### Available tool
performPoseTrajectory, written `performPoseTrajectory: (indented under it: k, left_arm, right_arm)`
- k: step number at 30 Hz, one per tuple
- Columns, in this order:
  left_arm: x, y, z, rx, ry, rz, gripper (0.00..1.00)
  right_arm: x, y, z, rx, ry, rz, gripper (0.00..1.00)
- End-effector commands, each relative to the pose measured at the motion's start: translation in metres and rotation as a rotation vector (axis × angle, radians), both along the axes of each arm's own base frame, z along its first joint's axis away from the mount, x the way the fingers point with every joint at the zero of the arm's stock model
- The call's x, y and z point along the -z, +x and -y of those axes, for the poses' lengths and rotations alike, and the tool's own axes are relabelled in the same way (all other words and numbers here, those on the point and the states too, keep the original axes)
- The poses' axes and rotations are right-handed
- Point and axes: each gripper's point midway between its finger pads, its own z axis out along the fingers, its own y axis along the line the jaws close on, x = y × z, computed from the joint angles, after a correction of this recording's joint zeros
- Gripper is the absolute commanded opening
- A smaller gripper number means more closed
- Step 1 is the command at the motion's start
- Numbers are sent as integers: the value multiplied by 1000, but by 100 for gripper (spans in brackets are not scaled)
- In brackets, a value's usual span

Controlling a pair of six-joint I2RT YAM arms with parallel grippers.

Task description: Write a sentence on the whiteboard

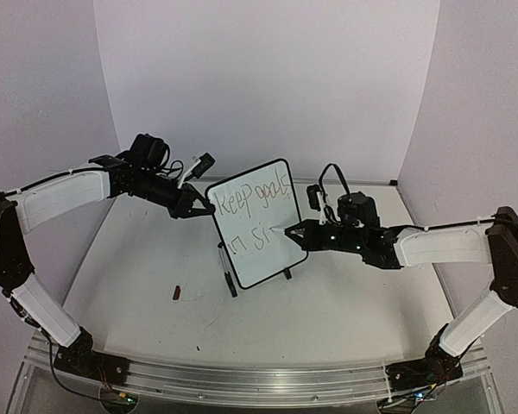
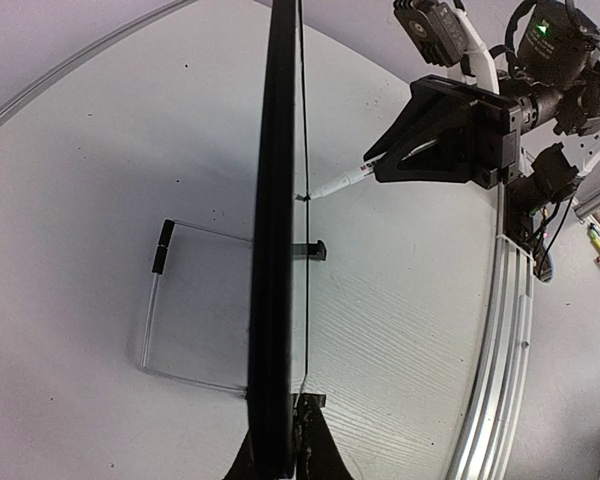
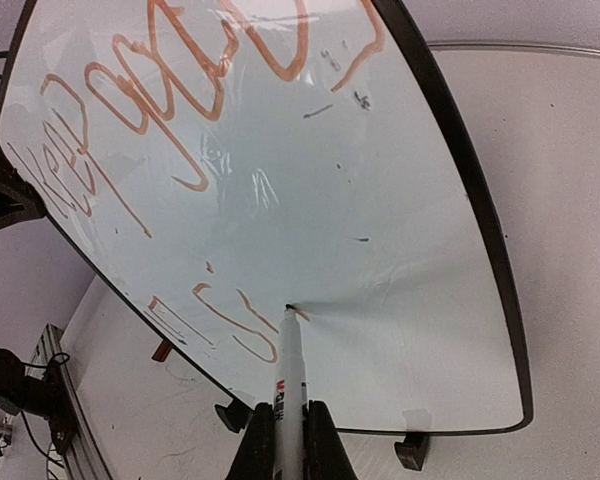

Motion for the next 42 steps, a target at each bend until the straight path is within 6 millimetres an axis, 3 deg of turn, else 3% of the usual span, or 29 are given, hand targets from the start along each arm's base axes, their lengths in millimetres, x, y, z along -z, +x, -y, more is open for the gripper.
performPoseTrajectory:
  k: [1,16,20,29,33,42]
  left_arm:
    - [12,0,0,10,33,-1,0]
    - [12,0,1,13,32,-4,0]
    - [13,0,1,13,33,-4,0]
    - [11,0,0,11,33,0,0]
    - [10,0,0,10,32,2,0]
    - [10,-1,0,11,32,4,0]
  right_arm:
    - [-18,11,-12,-26,41,54,0]
    - [11,2,7,20,-16,-4,0]
    - [7,4,10,43,-23,12,0]
    - [-23,8,9,43,-2,68,0]
    - [-25,8,6,30,2,68,0]
    - [2,4,10,36,-37,15,0]
